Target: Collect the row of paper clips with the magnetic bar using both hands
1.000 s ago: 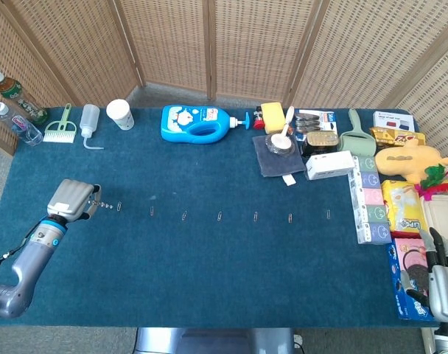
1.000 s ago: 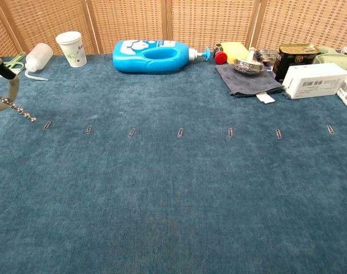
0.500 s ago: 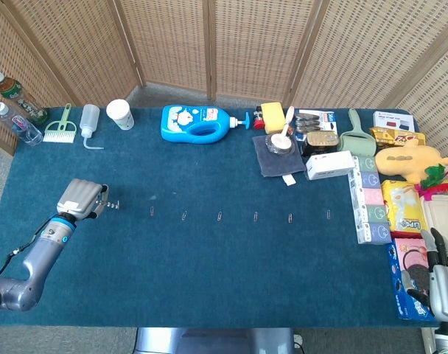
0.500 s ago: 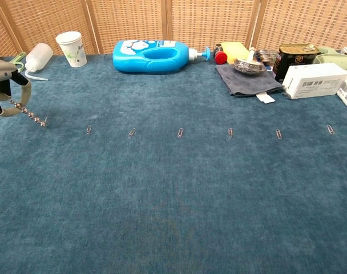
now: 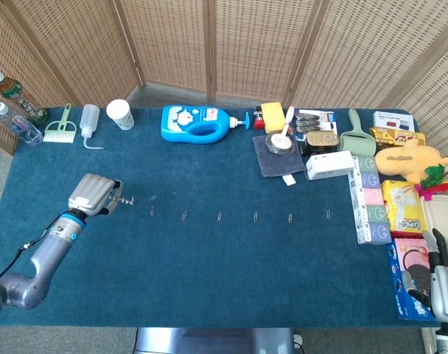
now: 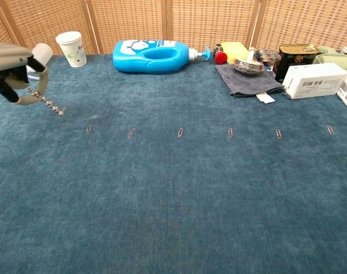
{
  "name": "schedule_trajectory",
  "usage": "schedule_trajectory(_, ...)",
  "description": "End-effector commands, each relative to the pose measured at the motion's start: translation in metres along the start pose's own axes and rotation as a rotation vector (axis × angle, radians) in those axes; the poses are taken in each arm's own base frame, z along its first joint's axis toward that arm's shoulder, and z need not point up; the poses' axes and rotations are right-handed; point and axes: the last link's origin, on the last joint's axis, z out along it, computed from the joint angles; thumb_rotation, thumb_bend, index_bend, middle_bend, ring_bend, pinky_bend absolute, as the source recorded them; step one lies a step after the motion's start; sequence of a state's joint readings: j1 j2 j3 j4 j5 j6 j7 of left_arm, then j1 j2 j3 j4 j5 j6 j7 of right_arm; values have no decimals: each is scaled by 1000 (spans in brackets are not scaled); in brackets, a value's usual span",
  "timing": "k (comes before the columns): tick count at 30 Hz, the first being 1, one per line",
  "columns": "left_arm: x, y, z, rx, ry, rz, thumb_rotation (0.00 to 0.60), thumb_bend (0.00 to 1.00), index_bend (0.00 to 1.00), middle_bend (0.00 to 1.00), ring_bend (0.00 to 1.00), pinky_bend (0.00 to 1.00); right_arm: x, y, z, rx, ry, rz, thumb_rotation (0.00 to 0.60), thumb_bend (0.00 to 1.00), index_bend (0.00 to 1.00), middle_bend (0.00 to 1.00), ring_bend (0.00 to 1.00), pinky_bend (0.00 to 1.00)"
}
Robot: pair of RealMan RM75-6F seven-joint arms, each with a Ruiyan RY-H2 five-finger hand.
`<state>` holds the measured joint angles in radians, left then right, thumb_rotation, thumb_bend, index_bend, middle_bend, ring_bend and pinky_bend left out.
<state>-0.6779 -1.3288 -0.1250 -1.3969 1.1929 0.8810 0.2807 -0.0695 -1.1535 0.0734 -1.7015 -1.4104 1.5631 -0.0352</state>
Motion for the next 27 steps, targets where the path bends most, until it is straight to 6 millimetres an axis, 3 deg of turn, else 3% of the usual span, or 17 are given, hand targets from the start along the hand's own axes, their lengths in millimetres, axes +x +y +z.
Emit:
schedule_trajectory(1, 1, 12, 5, -29, 0, 1, 600, 508, 634, 1000, 1000, 1000, 0, 1, -1, -2, 2, 2, 600, 393, 15, 48, 0, 87)
schedule_trajectory(6, -5, 28, 16, -51, -16, 0, 600, 508, 634, 1000, 1000, 1000, 2, 5, -5, -9, 8, 5, 600, 393, 15, 48, 0, 87)
schedule_trajectory(18, -15, 42, 27, -64, -32, -11, 600, 508, 634, 1000, 1000, 1000, 3, 11, -10, -27, 14, 14, 600, 393, 15, 48, 0, 87)
schedule_trajectory(27, -6, 51, 27, -89, -2, -32, 600, 508, 634, 1000, 1000, 1000, 3, 12, -10, -30, 15, 15, 600, 392, 15, 48, 0, 87)
